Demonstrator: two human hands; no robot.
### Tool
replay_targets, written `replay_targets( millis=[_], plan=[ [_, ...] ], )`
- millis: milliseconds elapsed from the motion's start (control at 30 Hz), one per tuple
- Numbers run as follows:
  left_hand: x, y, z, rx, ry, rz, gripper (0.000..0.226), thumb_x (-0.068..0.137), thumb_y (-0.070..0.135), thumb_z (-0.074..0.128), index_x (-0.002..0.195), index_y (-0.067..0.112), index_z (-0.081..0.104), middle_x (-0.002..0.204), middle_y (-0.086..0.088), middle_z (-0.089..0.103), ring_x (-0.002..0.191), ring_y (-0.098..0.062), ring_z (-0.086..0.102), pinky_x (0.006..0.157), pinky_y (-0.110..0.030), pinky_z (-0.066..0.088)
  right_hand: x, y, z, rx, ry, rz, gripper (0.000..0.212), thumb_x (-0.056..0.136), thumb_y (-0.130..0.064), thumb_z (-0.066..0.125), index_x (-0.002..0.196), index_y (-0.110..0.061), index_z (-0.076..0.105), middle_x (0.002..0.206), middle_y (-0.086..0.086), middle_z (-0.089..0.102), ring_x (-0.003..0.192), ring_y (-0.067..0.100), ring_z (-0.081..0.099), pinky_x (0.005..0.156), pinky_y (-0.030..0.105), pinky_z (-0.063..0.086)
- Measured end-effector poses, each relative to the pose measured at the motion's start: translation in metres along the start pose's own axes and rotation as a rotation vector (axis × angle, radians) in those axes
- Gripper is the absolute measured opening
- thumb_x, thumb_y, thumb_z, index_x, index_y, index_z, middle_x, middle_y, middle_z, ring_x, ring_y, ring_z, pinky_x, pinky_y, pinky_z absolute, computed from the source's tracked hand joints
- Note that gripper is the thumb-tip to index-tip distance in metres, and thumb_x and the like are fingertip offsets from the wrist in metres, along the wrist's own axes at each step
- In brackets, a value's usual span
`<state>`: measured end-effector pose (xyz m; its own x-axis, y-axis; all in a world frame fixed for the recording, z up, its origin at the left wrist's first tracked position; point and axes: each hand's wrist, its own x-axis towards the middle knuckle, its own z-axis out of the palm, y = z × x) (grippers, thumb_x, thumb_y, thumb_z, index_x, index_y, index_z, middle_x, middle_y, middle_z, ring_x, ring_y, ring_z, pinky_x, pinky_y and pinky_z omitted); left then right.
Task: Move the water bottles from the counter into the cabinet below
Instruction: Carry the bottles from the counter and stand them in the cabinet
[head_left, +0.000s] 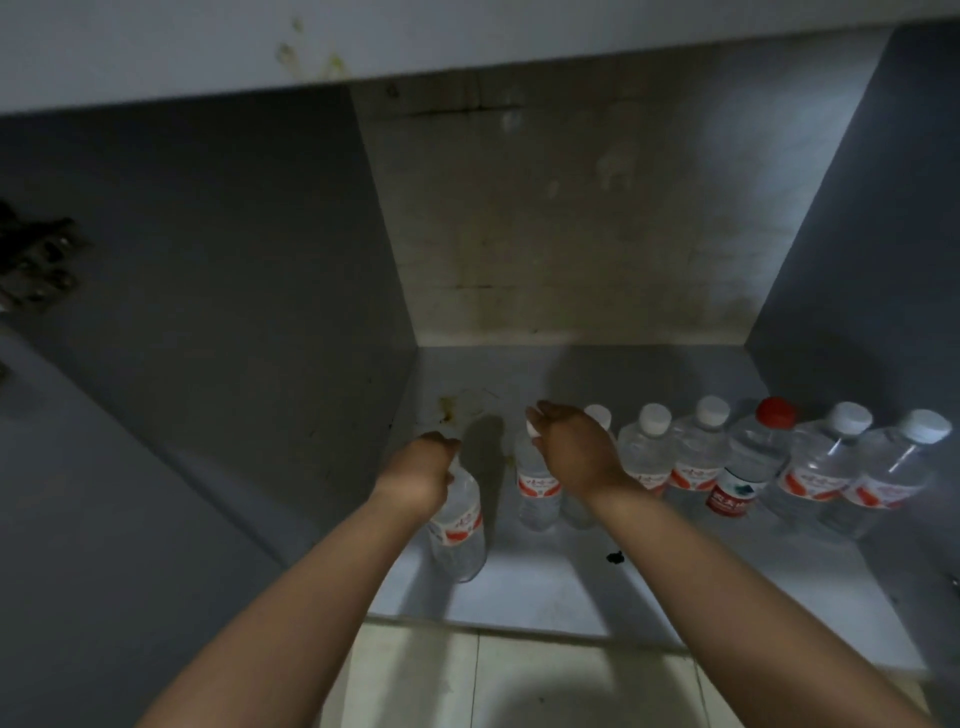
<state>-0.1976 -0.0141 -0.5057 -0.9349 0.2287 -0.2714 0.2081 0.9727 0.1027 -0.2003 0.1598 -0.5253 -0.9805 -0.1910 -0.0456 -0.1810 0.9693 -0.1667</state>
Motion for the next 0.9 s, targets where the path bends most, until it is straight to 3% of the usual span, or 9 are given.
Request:
replay_targets(
  millis=[333, 400, 500, 533, 600, 633, 700, 800, 900],
  plan=[
    [0.032, 0.01, 0.001, -0.329, 0.063, 0.239, 0.026, 0.086, -0.002, 0.059, 0.111, 0.0, 0.068, 0.122, -0.018, 0.066, 0.117, -0.026, 0.06, 0.099, -0.024, 0.043, -0.001, 0.004, 0.005, -0.035, 0.068, -0.02, 0.043, 0.101, -0.019, 0.033, 0.144, -0.011, 0.034, 0.154, 0.006, 0.034, 0.141, 0.017, 0.033, 0.121, 0.033, 0.007],
    [0.038, 0.013, -0.004, -0.367, 0.035, 0.264, 0.023, 0.083, -0.006, 0.061, 0.105, -0.004, 0.069, 0.115, -0.022, 0.068, 0.113, -0.031, 0.062, 0.098, -0.031, 0.046, 0.001, 0.005, 0.007, -0.006, 0.087, -0.036, 0.043, 0.102, -0.018, 0.033, 0.144, -0.011, 0.034, 0.155, 0.007, 0.032, 0.143, 0.016, 0.03, 0.121, 0.032, 0.007],
    [0.043, 0.013, -0.01, -0.357, 0.005, 0.275, 0.03, 0.076, 0.014, 0.061, 0.096, -0.005, 0.072, 0.108, -0.024, 0.07, 0.107, -0.033, 0.065, 0.093, -0.028, 0.045, 0.001, 0.003, 0.011, -0.012, 0.1, -0.044, 0.043, 0.099, -0.014, 0.04, 0.141, -0.006, 0.04, 0.15, 0.012, 0.04, 0.139, 0.02, 0.039, 0.12, 0.036, 0.015],
    [0.045, 0.012, -0.011, -0.354, 0.002, 0.288, 0.034, 0.074, 0.017, 0.058, 0.095, -0.005, 0.073, 0.106, -0.024, 0.071, 0.106, -0.032, 0.065, 0.09, -0.024, 0.043, 0.0, 0.001, 0.011, -0.022, 0.166, -0.039, 0.04, 0.092, -0.01, 0.049, 0.131, -0.002, 0.053, 0.139, 0.018, 0.054, 0.128, 0.024, 0.053, 0.116, 0.042, 0.028],
    [0.045, 0.013, -0.013, -0.344, -0.002, 0.315, 0.033, 0.073, 0.015, 0.057, 0.094, -0.005, 0.073, 0.105, -0.024, 0.071, 0.105, -0.031, 0.066, 0.089, -0.025, 0.044, 0.001, 0.002, 0.016, 0.006, 0.263, 0.004, 0.033, 0.064, -0.01, 0.066, 0.094, -0.004, 0.076, 0.098, 0.018, 0.076, 0.087, 0.025, 0.076, 0.086, 0.048, 0.054],
    [0.043, 0.015, -0.014, -0.329, -0.009, 0.329, 0.036, 0.072, 0.017, 0.055, 0.094, -0.005, 0.073, 0.105, -0.024, 0.071, 0.104, -0.03, 0.066, 0.089, -0.027, 0.045, 0.001, 0.005, 0.02, -0.008, 0.266, 0.0, 0.03, 0.057, -0.01, 0.068, 0.085, -0.005, 0.077, 0.088, 0.016, 0.078, 0.077, 0.027, 0.076, 0.078, 0.05, 0.057],
    [0.043, 0.013, -0.014, -0.313, 0.01, 0.35, 0.037, 0.072, 0.018, 0.054, 0.096, -0.003, 0.073, 0.106, -0.022, 0.071, 0.104, -0.028, 0.066, 0.089, -0.028, 0.046, 0.002, 0.004, 0.023, -0.011, 0.193, -0.01, 0.03, 0.06, -0.009, 0.069, 0.088, -0.002, 0.076, 0.091, 0.018, 0.077, 0.08, 0.032, 0.075, 0.079, 0.051, 0.056],
    [0.049, 0.008, -0.009, -0.324, 0.072, 0.356, 0.032, 0.073, 0.016, 0.057, 0.093, -0.003, 0.074, 0.103, -0.022, 0.073, 0.101, -0.028, 0.069, 0.085, -0.026, 0.046, 0.005, 0.0, 0.021, -0.01, 0.162, 0.0, 0.028, 0.045, -0.022, 0.066, 0.068, -0.013, 0.078, 0.07, 0.004, 0.078, 0.061, 0.022, 0.075, 0.059, 0.034, 0.06],
    [0.052, 0.004, 0.001, -0.328, 0.126, 0.308, 0.028, 0.086, 0.003, 0.061, 0.114, -0.001, 0.066, 0.126, -0.019, 0.063, 0.121, -0.026, 0.058, 0.101, -0.024, 0.04, 0.007, -0.004, 0.021, -0.031, 0.208, -0.045, 0.027, 0.04, -0.026, 0.065, 0.063, -0.017, 0.077, 0.065, -0.001, 0.077, 0.057, 0.019, 0.074, 0.053, 0.03, 0.059]
  ],
)
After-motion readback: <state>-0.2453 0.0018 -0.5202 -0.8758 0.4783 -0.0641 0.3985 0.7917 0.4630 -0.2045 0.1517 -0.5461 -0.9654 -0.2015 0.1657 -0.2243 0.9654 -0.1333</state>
